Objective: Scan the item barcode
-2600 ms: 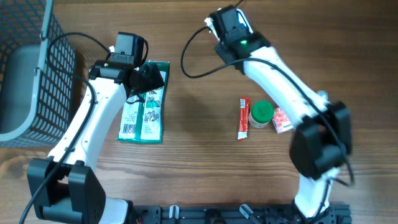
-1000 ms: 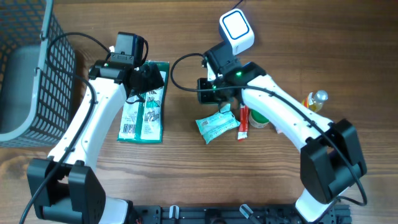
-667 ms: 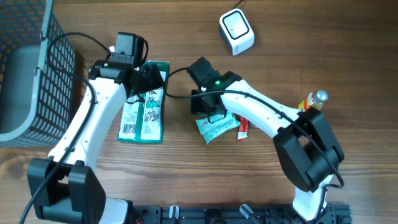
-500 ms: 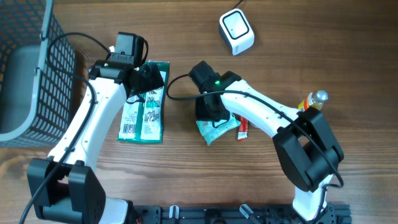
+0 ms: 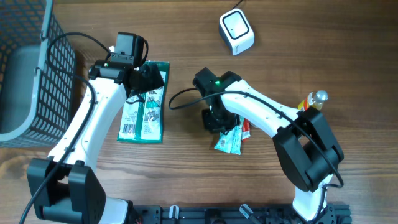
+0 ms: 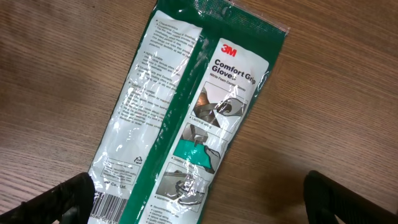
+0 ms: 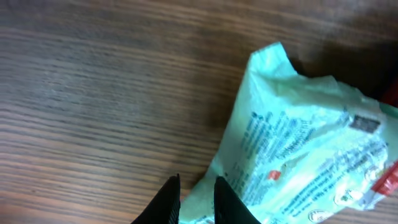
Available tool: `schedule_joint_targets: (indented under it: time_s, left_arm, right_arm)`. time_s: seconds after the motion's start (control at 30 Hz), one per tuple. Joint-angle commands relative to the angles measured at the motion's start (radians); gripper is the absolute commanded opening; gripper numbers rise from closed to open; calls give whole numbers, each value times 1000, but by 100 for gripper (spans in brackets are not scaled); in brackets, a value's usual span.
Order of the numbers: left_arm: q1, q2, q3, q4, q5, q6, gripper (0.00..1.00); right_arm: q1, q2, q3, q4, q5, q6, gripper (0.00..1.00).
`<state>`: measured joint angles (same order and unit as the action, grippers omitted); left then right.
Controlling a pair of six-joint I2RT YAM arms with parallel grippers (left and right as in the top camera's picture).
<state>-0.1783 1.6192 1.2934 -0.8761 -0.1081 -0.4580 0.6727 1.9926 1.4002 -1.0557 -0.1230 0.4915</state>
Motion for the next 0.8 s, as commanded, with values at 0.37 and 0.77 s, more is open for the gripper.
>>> schedule_joint_targets:
  time_s: [0.37,0.77]
  left_arm:
    - [2,4,1,-1,-13,5,100]
    - [2,4,1,-1,-14,5,100]
  right_arm:
    - [58,14,-2,14,-167,-19,12]
    - [50,14,-2,-110,70,5,13]
